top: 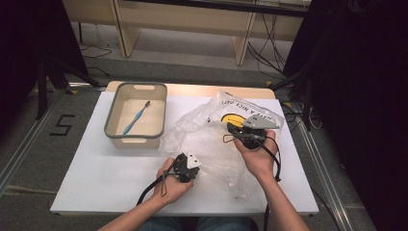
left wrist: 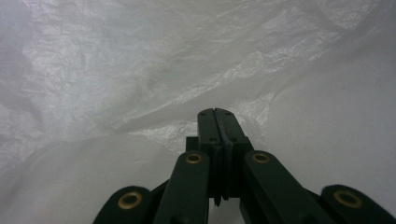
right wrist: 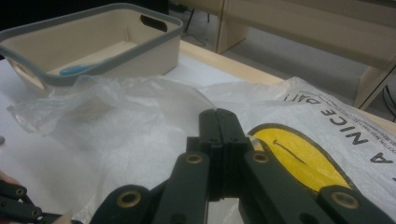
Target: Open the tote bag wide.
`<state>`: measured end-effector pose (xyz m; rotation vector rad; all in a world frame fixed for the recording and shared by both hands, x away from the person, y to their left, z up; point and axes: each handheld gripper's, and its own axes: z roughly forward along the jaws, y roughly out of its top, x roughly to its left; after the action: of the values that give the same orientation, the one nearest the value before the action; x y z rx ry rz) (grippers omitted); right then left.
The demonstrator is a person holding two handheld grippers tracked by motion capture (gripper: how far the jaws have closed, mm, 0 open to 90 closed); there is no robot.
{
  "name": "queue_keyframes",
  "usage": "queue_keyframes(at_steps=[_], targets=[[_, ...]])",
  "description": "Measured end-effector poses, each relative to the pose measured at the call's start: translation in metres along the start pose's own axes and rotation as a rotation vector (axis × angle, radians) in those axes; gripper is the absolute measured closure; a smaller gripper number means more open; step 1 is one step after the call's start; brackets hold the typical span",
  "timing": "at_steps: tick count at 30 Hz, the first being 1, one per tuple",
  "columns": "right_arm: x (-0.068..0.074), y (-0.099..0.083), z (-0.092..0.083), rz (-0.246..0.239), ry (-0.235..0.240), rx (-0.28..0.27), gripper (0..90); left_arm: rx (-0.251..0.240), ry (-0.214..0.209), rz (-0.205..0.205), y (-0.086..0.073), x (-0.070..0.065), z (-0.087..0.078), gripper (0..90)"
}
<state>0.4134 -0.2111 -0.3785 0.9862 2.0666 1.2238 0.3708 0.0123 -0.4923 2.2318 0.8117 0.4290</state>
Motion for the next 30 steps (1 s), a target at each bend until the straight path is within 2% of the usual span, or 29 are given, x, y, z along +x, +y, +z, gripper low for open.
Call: queue_keyframes(at_steps=[25, 30], targets=[[-0.0039, 0.0105, -0.0031, 0.029, -0.018, -0.085, 90.0, -0.001, 0.003, 0.0, -0.0002, -0.0007, -0.0002, 89.2], [-0.0033, 0.0106, -0.0028, 0.032, -0.019, -0.088, 90.0, -0.001, 0.005, 0.002, -0.0003, -0.0009, -0.0003, 89.2]])
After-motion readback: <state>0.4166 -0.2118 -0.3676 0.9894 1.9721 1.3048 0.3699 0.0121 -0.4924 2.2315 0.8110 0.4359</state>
